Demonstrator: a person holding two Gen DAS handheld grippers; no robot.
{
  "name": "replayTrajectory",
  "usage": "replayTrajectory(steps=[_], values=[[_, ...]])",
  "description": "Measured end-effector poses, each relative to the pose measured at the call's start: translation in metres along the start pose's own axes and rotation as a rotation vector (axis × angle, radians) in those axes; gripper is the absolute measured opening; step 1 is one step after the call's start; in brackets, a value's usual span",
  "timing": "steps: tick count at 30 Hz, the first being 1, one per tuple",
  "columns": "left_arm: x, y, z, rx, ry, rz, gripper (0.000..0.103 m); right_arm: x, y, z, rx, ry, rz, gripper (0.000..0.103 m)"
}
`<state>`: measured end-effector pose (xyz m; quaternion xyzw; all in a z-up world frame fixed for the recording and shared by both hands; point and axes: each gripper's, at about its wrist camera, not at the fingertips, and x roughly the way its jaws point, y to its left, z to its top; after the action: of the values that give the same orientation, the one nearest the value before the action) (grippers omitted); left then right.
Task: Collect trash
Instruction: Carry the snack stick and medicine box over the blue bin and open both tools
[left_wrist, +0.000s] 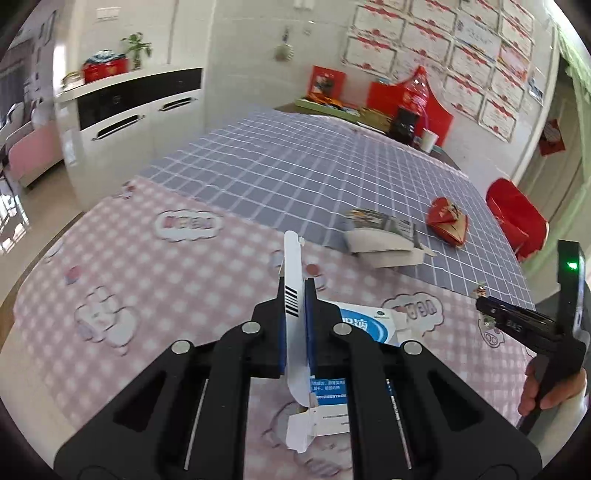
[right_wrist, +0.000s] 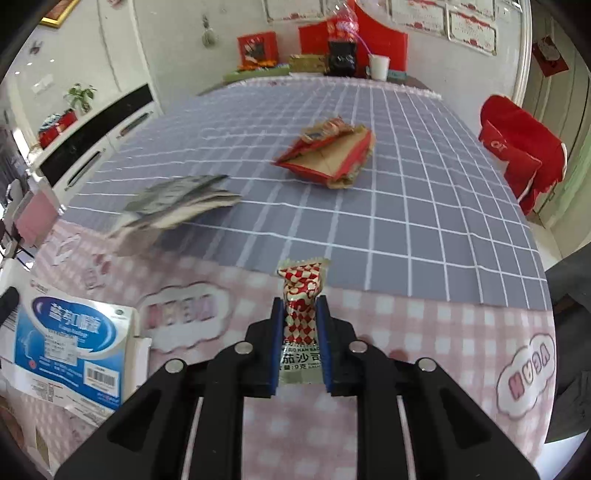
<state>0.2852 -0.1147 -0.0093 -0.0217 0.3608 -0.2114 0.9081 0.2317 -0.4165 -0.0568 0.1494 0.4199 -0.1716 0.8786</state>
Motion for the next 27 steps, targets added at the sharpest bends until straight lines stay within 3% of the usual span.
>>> replayTrajectory(steps=[7, 13, 27], values=[[-0.037, 0.047, -0.014, -0.067, -0.038, 0.075, 0.007, -0.037, 0.054, -0.015, -0.071, -0.049, 0.108, 0.017], [-0.079, 0.09, -0.023, -0.116, -0.118, 0.185, 0.006, -0.066, 0.114, -0.025, -0.168, -0.113, 0.188, 0.017], [-0.178, 0.204, -0.061, -0.3, -0.222, 0.477, 0.005, -0.095, 0.277, -0.067, -0.438, -0.085, 0.453, 0.018]])
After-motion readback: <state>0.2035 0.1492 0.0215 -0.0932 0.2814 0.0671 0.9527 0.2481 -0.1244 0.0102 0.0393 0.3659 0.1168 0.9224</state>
